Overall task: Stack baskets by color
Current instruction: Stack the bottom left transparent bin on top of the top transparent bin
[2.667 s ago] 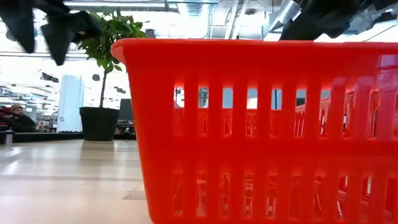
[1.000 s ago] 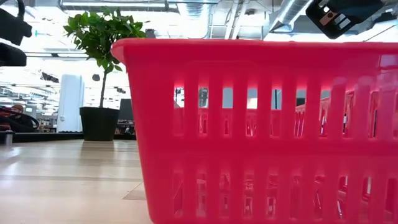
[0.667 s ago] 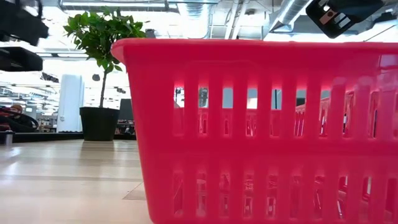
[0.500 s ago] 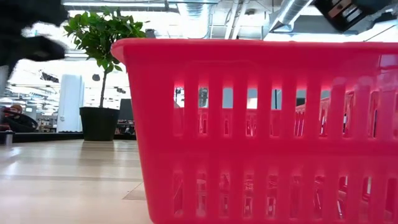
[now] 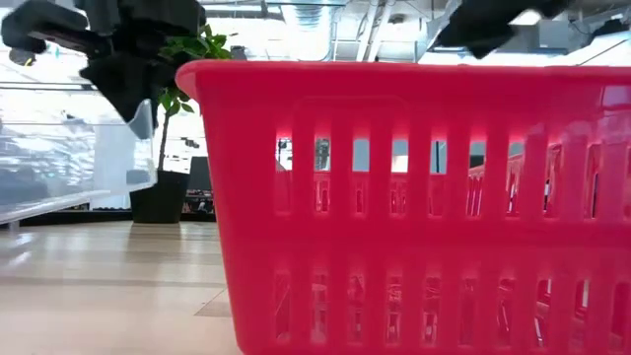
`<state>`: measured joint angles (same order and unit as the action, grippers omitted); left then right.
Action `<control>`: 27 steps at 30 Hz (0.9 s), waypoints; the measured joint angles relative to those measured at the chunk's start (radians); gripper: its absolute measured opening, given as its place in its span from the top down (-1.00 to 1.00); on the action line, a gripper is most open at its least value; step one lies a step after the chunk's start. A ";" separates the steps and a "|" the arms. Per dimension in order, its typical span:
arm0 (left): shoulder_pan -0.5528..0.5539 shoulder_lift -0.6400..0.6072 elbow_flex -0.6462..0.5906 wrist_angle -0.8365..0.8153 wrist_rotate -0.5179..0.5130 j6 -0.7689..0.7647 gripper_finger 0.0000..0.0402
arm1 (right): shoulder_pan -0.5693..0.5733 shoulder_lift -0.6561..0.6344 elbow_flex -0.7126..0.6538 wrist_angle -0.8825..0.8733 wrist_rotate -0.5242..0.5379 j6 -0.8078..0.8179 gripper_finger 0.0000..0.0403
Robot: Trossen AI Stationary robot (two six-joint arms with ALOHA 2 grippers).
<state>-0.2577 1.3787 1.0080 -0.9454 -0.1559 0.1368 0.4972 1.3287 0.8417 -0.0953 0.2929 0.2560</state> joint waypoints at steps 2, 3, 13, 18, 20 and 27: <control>0.022 0.016 0.000 0.039 0.021 0.084 1.00 | -0.050 0.016 0.000 0.049 0.001 0.016 0.05; 0.028 0.019 0.000 0.052 0.037 0.119 1.00 | -0.074 0.022 0.000 0.060 0.001 0.033 0.05; 0.024 0.174 0.027 0.068 0.082 0.304 1.00 | -0.236 0.098 0.001 0.124 -0.002 0.058 0.05; 0.015 0.228 0.104 0.031 0.068 0.288 0.90 | -0.291 0.099 0.000 0.157 -0.016 0.069 0.05; 0.009 0.227 0.134 0.023 0.062 0.289 0.80 | -0.308 0.100 0.000 0.172 -0.032 0.073 0.05; 0.009 0.210 0.303 -0.146 0.038 0.216 0.35 | -0.352 0.100 0.000 0.289 -0.034 0.123 0.05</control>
<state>-0.2489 1.5884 1.3109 -1.0914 -0.1177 0.3530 0.1450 1.4284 0.8417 0.1940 0.2592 0.3794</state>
